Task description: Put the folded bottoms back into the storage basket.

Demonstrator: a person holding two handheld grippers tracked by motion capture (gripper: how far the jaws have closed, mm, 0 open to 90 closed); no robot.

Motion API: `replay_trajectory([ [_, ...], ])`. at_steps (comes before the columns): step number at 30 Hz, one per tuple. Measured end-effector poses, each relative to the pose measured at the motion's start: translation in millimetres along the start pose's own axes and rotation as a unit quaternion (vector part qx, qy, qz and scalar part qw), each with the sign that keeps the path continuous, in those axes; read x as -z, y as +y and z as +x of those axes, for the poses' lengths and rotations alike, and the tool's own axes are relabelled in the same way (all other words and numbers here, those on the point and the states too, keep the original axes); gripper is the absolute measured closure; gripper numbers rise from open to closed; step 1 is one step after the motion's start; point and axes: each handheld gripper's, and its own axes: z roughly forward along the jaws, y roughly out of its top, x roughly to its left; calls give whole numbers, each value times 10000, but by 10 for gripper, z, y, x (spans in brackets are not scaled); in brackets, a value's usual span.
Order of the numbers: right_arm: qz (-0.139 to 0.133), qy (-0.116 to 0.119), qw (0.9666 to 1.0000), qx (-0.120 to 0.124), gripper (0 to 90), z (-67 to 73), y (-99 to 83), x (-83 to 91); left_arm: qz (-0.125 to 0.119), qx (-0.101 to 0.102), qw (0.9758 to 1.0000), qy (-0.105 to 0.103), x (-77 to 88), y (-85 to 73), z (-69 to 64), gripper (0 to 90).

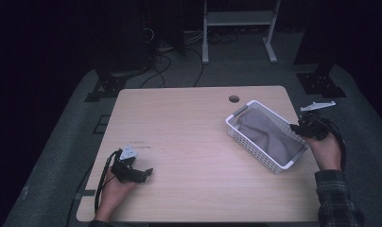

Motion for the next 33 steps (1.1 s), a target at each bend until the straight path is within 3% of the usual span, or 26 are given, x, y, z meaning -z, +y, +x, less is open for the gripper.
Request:
replay_trajectory([
  [7, 206, 145, 9997, -42, 716, -63, -46, -97, 1, 0, 10000, 0, 0, 0, 0, 0],
  [15, 174, 157, 9996, -174, 787, -60, -70, -92, 1, 0, 10000, 0, 0, 0, 0, 0],
  [25, 112, 513, 9986, -86, 825, 107, -91, -47, -12, 15, 10000, 0, -2, 0, -2, 0],
  [33, 117, 792, 9967, 96, 829, 349, -56, -34, -10, 13, 10000, 1, -1, 0, -2, 0],
])
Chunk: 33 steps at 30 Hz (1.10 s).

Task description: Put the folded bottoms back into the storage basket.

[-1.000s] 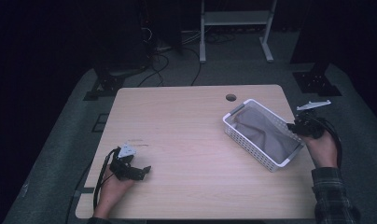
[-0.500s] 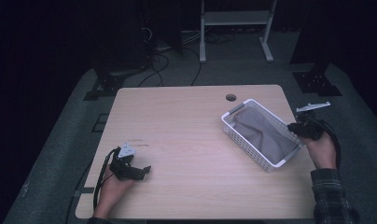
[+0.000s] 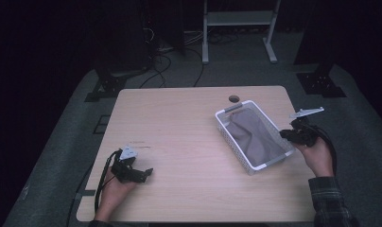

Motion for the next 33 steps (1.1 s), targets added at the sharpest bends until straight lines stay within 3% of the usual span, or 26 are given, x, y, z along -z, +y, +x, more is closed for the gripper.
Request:
replay_trajectory([
  [9, 76, 370, 9990, 220, 796, 269, 62, -26, 0, -17, 10000, -17, 2, -3, 0, 0],
  [20, 116, 776, 9958, 471, 770, 487, 81, -13, -8, -27, 10000, -31, 5, -7, -1, 0],
  [25, 100, 1054, 9924, 625, 771, 607, 90, 2, -7, -29, 10000, -32, 5, -7, -1, 0],
  [33, 83, 1282, 9881, 843, 777, 755, 117, 7, -8, -38, 10000, -40, 6, -8, -1, 0],
])
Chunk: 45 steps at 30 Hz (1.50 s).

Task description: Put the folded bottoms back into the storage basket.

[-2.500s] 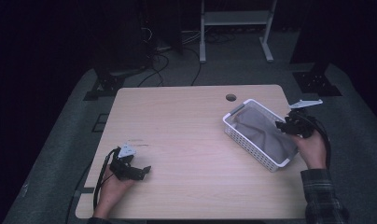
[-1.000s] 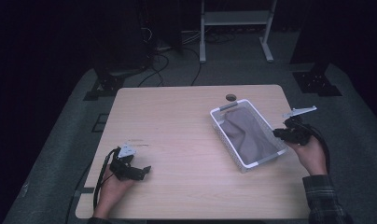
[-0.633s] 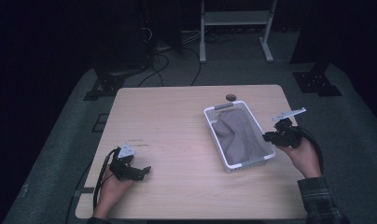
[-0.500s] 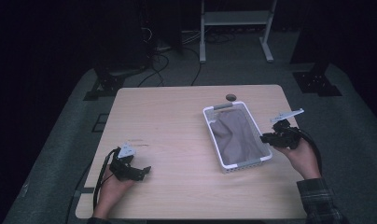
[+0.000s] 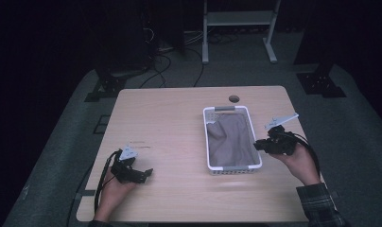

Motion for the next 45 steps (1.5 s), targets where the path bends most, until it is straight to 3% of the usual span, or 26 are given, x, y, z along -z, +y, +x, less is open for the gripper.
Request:
replay_trajectory([
  [7, 5, 88, 9999, 129, 776, 86, 34, -28, 1, 0, 10000, -1, 0, 0, 0, 0],
  [11, -175, 95, 9998, 95, 696, 61, 23, 16, -1, -1, 10000, -2, 0, 0, 0, 0],
  [15, -446, -3, 9990, -54, 531, -18, -5, 101, -1, 0, 10000, -2, 0, 0, 0, 0],
  [19, -673, -320, 9970, -228, 334, -134, -91, 135, 2, -6, 10000, -4, 0, 0, 1, 0],
  [23, -623, -581, 9954, -430, 162, -220, -167, 122, 1, -9, 10000, -8, -1, 0, 2, 0],
  [26, -642, -736, 9938, -540, 117, -266, -220, 107, 1, -8, 10000, -8, -1, 0, 2, 0],
  [28, -667, -877, 9918, -642, 30, -300, -266, 97, 1, -10, 10000, -9, -1, 1, 2, 0],
  [35, -750, -1178, 9869, -809, 0, -364, -431, 101, 0, -32, 10000, -34, -3, 3, 8, 0],
  [41, -766, -1279, 9852, -847, 0, -382, -591, 65, 0, -32, 10000, -34, -3, 3, 8, 0],
  [45, -748, -1221, 9854, -920, 0, -383, -689, 25, 1, -28, 10000, -30, -3, 3, 8, 0],
])
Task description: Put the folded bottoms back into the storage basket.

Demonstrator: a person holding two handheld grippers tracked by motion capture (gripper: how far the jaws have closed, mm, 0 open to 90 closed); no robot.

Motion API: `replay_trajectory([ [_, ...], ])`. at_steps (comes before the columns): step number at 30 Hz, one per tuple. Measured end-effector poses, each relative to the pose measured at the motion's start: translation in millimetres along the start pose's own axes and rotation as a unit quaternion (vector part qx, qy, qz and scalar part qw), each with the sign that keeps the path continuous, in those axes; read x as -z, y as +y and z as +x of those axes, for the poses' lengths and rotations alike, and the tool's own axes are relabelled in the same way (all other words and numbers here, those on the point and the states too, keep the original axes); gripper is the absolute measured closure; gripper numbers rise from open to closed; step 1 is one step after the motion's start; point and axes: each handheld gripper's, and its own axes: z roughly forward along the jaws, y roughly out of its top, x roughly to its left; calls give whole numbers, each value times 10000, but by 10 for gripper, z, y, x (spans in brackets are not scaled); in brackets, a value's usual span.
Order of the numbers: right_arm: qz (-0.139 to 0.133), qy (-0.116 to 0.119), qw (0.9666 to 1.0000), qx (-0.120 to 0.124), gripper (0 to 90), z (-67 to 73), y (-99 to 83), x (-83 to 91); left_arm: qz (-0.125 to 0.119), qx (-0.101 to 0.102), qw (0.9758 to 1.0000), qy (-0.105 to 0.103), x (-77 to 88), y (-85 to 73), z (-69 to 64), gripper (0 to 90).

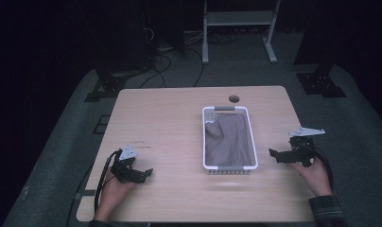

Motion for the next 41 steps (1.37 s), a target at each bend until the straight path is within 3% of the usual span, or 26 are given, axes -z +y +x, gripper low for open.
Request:
replay_trajectory([
  [6, 160, 41, 9999, -14, 0, 8, -184, -76, 0, 6, 10000, 4, 0, 0, 0, 0],
  [15, 468, -338, 9980, 260, 0, 84, -307, -265, 1, -9, 10000, -6, 0, 0, -1, 0],
  [20, 387, -252, 9987, 208, 0, 88, -318, -287, 1, -8, 10000, -8, 0, 0, -1, 0],
  [24, 285, -118, 9995, -3, 0, 49, -349, -309, 1, -27, 10000, -23, 1, 0, -1, 0],
  [41, 211, -108, 9997, 4, 0, 43, -361, -313, 0, -137, 9998, -141, 3, -3, -6, 0],
])
